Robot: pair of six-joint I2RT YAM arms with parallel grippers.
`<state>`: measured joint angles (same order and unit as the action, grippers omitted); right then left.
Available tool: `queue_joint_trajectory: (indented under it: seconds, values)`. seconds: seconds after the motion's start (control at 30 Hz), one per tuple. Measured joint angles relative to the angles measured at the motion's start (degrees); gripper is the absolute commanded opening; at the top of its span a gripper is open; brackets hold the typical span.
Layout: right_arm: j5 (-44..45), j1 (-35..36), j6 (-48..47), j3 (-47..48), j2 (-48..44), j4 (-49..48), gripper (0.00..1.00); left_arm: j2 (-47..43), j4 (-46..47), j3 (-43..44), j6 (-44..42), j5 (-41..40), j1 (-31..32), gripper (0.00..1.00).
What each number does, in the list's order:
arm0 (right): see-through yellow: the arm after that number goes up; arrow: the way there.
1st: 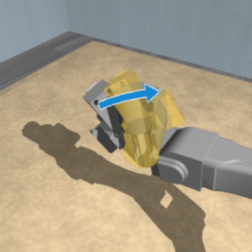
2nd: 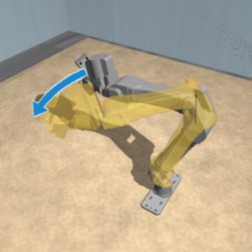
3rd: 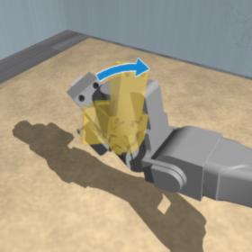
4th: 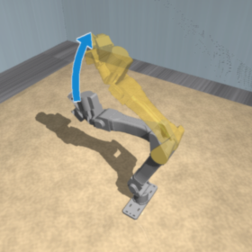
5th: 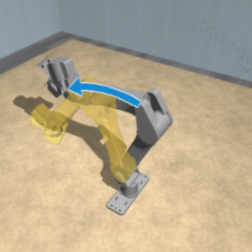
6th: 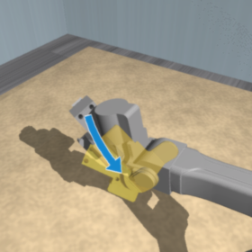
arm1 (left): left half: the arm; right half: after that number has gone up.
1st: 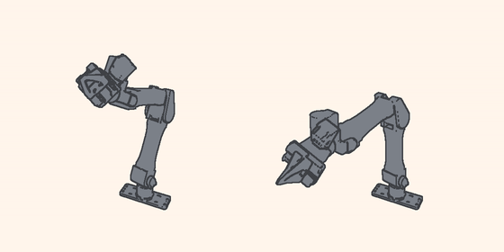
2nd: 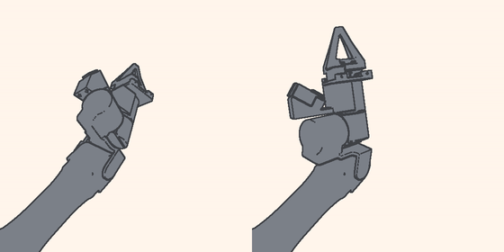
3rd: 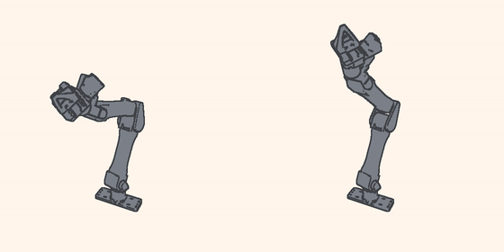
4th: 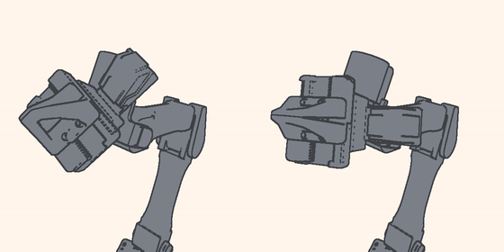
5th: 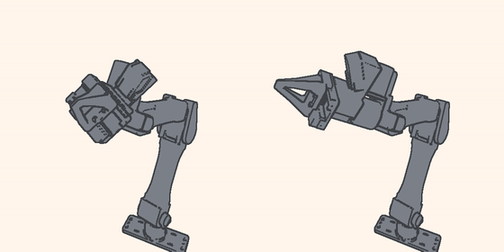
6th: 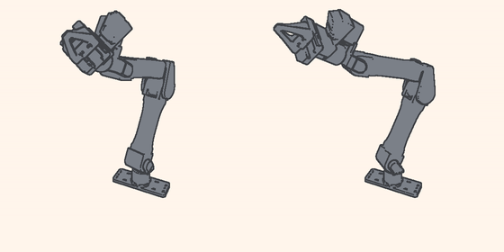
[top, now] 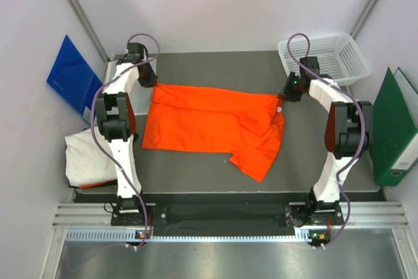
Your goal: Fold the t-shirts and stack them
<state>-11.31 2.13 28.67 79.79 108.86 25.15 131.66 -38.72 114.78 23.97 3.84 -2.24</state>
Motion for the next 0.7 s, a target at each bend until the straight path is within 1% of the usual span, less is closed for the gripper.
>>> queue_joint_trajectory:
  seconds: [0.03, 0.07, 0.13, 0.17, 0.23, 0.33, 0.43, 0.53, 0.67, 0.7]
  values:
    - [0.3, 0.0, 0.3, 0.7, 0.6, -0.1, 0.42, 0.1, -0.1, 0.4, 0.3, 0.3, 0.0, 0.99]
    - [0.9, 0.1, 0.5, 1.2, 1.2, -0.1, 0.53, 0.3, -0.1, 0.7, -0.3, 0.4, -0.1, 0.99]
    - [1.8, 0.1, 0.6, 1.4, 1.5, 0.7, 0.67, 0.7, -0.4, 1.9, 0.2, 0.5, -0.1, 0.99]
    - [2.3, 0.1, 0.6, 1.4, 1.5, 1.2, 0.84, 0.8, -0.4, 2.1, 0.0, 0.4, -0.1, 0.99]
    - [3.4, 0.1, -0.2, 1.4, 1.2, 2.0, 0.99, 0.6, -0.3, 2.0, -0.3, -0.3, -0.1, 0.99]
    - [4.8, 0.1, -1.2, 0.8, -0.9, 3.9, 1.0, -2.0, 0.3, -2.1, -1.4, -2.3, 0.0, 0.99]
    - [5.0, 0.1, -2.3, -1.2, -6.1, 6.4, 0.99, -7.3, -0.3, -8.0, -2.4, -3.7, 0.0, 0.99]
    - [3.4, 0.1, -3.3, -2.7, -11.7, 9.4, 0.99, -14.6, -0.2, -13.9, -3.1, -3.9, 0.0, 0.99]
    - [-2.5, 0.1, -3.8, -6.8, -16.0, 12.1, 0.86, -24.1, 0.1, -21.9, -3.1, -2.9, 0.0, 0.95]
    - [-3.8, 0.1, -3.9, -8.0, -16.3, 12.9, 0.85, -25.6, 0.1, -23.8, -3.0, -2.6, 0.0, 0.94]
